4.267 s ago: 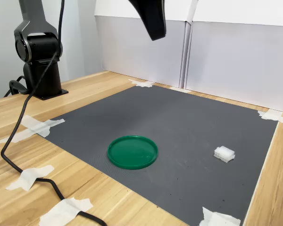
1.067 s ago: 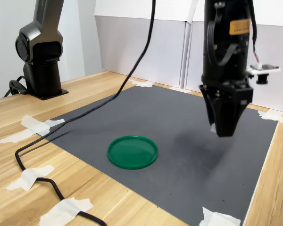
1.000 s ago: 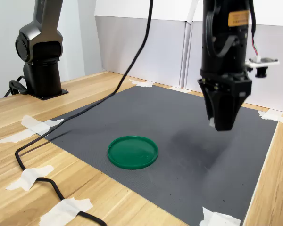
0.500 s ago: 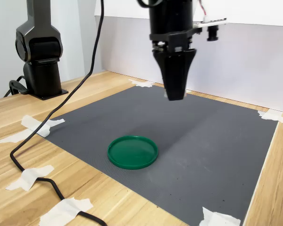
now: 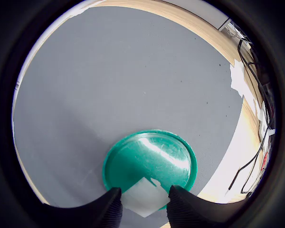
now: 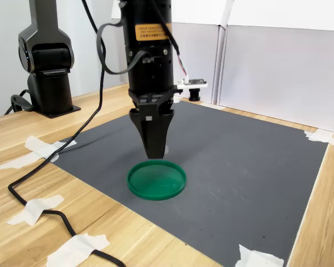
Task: Grasp a white terminal and put it on the green lid.
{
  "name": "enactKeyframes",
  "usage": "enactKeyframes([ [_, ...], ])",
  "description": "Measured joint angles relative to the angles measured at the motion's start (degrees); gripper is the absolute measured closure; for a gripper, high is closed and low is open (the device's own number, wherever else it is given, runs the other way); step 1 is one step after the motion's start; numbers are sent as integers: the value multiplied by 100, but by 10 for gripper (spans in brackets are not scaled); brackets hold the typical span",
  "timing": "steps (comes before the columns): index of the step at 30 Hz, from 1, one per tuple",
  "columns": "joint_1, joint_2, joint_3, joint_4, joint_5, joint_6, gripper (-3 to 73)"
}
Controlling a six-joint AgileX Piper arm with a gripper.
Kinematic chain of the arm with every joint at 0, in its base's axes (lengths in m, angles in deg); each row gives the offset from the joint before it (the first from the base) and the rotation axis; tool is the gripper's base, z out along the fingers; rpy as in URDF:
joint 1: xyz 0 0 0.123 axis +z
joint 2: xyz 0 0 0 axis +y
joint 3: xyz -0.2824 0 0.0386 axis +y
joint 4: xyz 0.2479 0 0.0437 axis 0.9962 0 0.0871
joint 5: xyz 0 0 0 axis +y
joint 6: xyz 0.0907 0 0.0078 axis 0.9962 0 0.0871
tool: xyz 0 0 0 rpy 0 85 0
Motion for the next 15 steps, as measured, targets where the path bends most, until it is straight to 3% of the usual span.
enactKeyframes([
  [5, 0, 0, 208, -33, -441, 12, 330],
  [15, 0, 175, 227, -174, -389, 75, 330],
])
